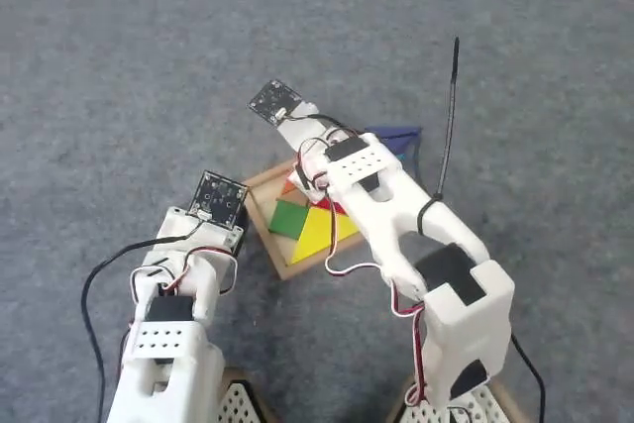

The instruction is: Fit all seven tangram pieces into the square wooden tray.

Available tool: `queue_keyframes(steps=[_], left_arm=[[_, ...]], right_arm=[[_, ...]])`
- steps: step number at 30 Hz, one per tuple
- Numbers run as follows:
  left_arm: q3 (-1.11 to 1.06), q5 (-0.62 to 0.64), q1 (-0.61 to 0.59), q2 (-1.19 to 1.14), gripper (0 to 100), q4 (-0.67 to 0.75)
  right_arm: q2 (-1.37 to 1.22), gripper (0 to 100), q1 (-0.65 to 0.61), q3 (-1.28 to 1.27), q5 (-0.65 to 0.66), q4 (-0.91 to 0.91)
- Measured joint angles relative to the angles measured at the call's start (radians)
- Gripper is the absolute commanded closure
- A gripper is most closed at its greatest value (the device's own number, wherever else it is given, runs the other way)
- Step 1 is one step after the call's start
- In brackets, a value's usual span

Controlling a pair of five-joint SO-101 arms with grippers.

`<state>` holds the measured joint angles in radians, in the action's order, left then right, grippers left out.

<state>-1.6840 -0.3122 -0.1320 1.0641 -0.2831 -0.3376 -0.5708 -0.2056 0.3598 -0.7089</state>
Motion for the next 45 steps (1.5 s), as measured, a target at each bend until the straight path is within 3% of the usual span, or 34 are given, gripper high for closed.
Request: queue_keyframes(steps=[15,26,36,41,45], left_arm=[[0.000,0.000,0.000,0.000,80,0.000],[0.000,0.000,-0.002,0.000,80,0.000],[0.000,0.000,0.000,0.000,80,0.000],[0.000,0.000,0.000,0.000,80,0.000],[0.000,0.000,0.000,0.000,80,0.000]], right_arm=[[0.169,98.7,-0.092,-0.213,-0.051,0.064],[0.144,98.7,0.018,-0.213,-0.040,0.064],[0.261,98.7,0.015,-0.219,-0.037,-0.005],[0.413,97.8,0.153,-0.219,-0.081,-0.104],[0.416,91.0,0.272,-0.209,-0.075,-0.117]])
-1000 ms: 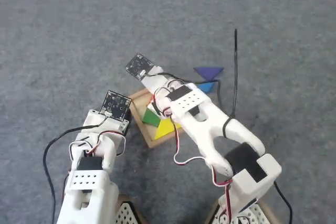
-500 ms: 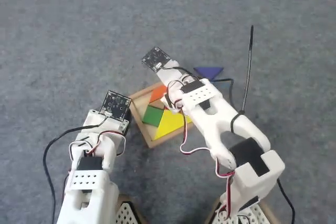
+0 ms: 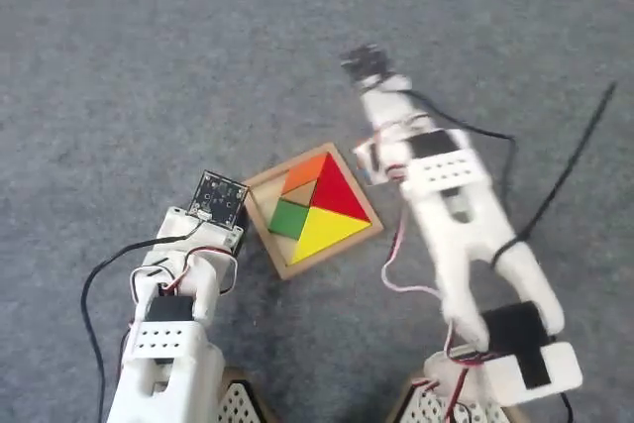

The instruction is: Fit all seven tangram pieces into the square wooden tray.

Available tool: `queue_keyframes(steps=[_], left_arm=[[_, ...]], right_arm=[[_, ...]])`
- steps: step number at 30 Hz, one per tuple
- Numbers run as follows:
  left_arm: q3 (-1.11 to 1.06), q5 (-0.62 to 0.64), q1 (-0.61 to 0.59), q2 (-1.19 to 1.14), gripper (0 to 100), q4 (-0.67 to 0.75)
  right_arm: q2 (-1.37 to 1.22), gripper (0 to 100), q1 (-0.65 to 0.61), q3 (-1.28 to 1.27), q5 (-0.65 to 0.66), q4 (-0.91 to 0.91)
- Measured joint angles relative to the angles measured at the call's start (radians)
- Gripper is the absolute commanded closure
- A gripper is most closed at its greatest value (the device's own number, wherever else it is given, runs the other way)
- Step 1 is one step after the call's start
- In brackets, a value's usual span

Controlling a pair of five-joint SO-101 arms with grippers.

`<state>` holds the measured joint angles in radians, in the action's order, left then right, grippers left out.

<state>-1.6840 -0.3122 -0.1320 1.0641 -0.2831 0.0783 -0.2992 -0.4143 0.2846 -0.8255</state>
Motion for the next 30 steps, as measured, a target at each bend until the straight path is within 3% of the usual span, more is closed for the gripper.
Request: queue_keyframes(steps=[11,14,22,25,30], left_arm=[[0.000,0.000,0.000,0.000,80,0.000],[0.000,0.000,0.000,0.000,80,0.000],[0.000,0.000,0.000,0.000,80,0.000],[0.000,0.000,0.000,0.000,80,0.000],[0.000,0.000,0.000,0.000,80,0.000]], right_arm=[[-0.436,87.9,0.015,0.407,-0.011,-0.186],[-0.534,87.9,0.017,0.473,-0.137,-0.204],[-0.594,87.6,0.028,0.562,-0.658,-0.293],[-0.594,87.6,0.049,0.562,-0.732,-0.322],[-0.594,87.5,0.048,0.562,-0.743,-0.388]])
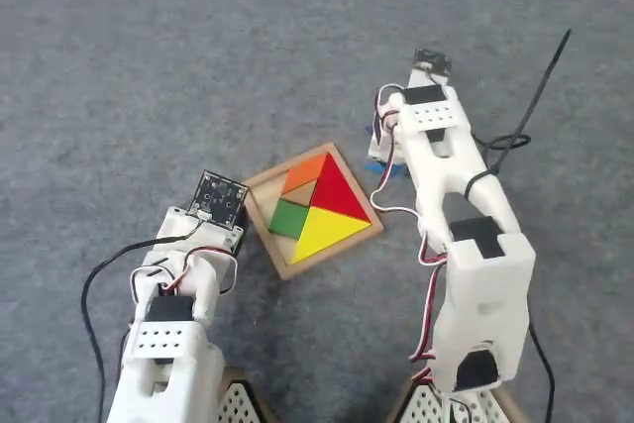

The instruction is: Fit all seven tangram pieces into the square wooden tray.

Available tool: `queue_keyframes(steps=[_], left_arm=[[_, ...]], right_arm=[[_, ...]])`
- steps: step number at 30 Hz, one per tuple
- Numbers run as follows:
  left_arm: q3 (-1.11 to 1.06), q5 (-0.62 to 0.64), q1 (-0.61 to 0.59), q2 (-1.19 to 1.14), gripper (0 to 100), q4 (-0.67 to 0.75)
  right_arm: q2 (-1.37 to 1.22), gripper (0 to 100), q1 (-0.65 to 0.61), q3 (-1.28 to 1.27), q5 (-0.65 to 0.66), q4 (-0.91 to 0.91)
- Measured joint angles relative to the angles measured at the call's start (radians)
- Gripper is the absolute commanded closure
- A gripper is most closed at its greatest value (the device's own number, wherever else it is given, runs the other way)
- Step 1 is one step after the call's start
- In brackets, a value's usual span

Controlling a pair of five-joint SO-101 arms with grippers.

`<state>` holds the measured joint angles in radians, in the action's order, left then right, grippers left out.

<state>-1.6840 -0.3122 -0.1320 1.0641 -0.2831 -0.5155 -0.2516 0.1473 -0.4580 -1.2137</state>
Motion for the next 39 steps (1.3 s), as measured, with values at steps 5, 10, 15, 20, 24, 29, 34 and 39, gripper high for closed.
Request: queue_keyframes(steps=[5,10,15,20,24,29,34,39], left_arm=[[0.000,0.000,-0.002,0.000,80,0.000],[0.000,0.000,0.000,0.000,80,0.000],[0.000,0.000,0.000,0.000,80,0.000],[0.000,0.000,0.000,0.000,80,0.000],[0.000,0.000,0.000,0.000,80,0.000],[0.000,0.000,0.000,0.000,80,0.000],[0.000,0.000,0.000,0.000,80,0.000],[0.000,0.000,0.000,0.000,80,0.000]], right_arm=[[0.000,87.5,0.000,0.000,-0.009,-0.006],[0.000,87.5,-0.046,0.021,-0.081,-0.006],[0.000,87.5,-0.084,0.080,-0.204,-0.006],[-0.011,87.5,-0.080,0.086,-0.236,-0.006],[-0.072,87.5,-0.077,0.089,-0.241,-0.006],[-0.117,81.3,-0.060,0.144,-0.241,-0.006],[-0.153,79.4,-0.057,0.180,-0.241,-0.018],[-0.155,79.4,-0.054,0.176,-0.241,-0.018]])
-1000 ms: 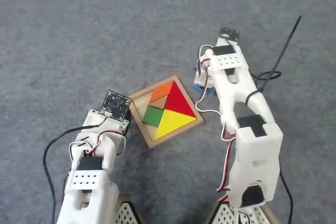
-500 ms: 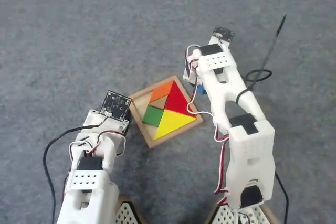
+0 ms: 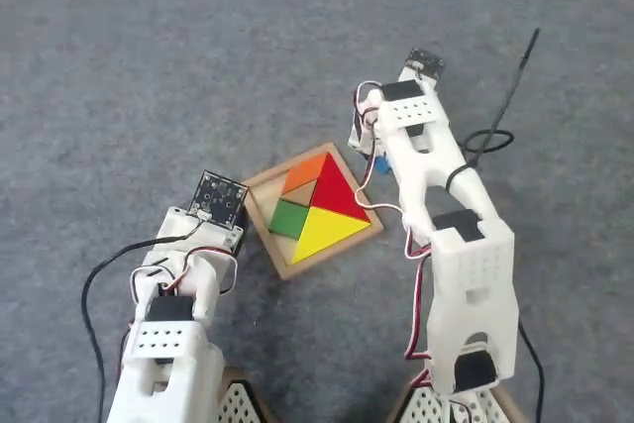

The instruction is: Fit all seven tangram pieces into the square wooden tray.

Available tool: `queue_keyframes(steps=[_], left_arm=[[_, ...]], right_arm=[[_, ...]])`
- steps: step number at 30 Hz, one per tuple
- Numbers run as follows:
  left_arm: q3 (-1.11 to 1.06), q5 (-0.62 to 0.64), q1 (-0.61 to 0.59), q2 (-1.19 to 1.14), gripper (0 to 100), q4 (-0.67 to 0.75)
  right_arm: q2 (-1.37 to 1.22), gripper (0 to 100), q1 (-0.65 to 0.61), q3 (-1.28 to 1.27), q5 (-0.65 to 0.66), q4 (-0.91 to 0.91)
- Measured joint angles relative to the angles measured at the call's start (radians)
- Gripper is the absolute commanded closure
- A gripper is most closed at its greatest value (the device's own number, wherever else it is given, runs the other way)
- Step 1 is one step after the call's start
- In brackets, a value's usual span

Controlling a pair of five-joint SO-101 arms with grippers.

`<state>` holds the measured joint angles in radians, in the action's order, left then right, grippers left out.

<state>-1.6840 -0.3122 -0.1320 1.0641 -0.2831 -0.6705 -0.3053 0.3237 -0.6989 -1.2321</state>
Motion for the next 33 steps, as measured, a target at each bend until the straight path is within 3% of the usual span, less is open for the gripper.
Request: queue_keyframes(steps=[7,12,20,27,33], left_arm=[[0.000,0.000,0.000,0.000,80,0.000],[0.000,0.000,0.000,0.000,80,0.000],[0.000,0.000,0.000,0.000,80,0.000],[0.000,0.000,0.000,0.000,80,0.000],[0.000,0.000,0.000,0.000,80,0.000]], right_arm=[[0.000,81.3,0.003,0.000,-0.003,0.002],[0.000,87.2,0.023,-0.002,-0.091,0.026],[0.000,86.1,0.060,-0.002,-0.301,0.038],[0.000,77.5,0.117,-0.002,-0.318,0.044],[0.000,77.2,0.123,-0.002,-0.321,0.046]])
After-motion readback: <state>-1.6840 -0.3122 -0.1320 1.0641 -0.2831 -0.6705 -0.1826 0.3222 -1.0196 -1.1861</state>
